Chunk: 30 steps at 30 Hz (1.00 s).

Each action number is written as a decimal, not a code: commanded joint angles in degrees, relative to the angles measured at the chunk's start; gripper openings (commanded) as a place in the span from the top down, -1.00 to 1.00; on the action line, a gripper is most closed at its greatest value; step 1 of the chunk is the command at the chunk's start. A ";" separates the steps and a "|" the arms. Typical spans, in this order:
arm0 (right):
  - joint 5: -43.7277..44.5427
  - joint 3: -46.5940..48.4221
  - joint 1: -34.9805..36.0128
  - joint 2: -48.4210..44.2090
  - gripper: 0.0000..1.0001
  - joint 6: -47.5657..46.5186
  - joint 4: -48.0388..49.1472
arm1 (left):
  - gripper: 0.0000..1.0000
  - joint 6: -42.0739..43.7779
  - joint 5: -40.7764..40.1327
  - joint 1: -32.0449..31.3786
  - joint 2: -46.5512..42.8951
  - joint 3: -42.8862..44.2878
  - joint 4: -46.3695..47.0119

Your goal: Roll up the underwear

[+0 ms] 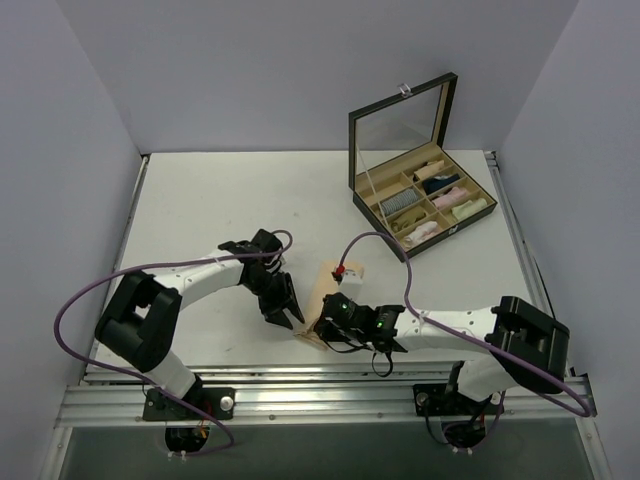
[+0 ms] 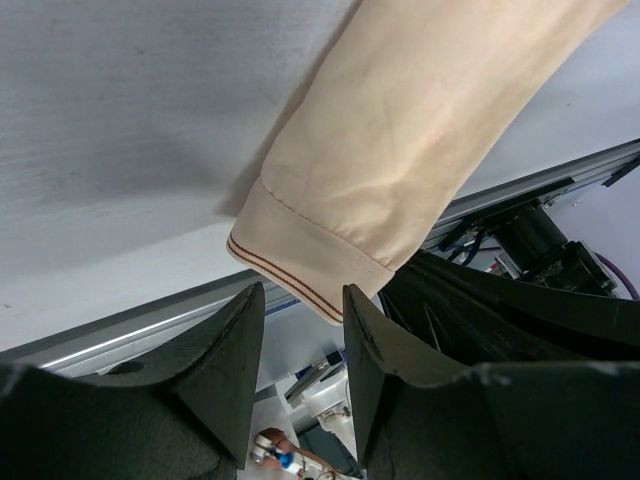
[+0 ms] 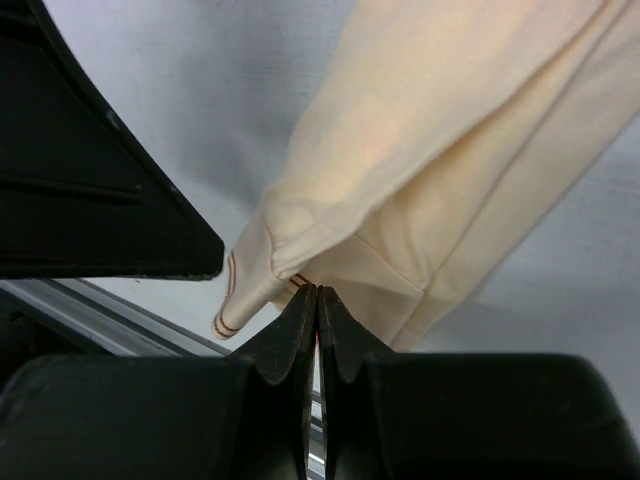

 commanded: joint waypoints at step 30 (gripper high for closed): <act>-1.69 -6.10 -0.17 6.29 1.00 2.80 15.38 | 0.12 -3.27 -1.08 -8.01 0.16 5.77 -5.71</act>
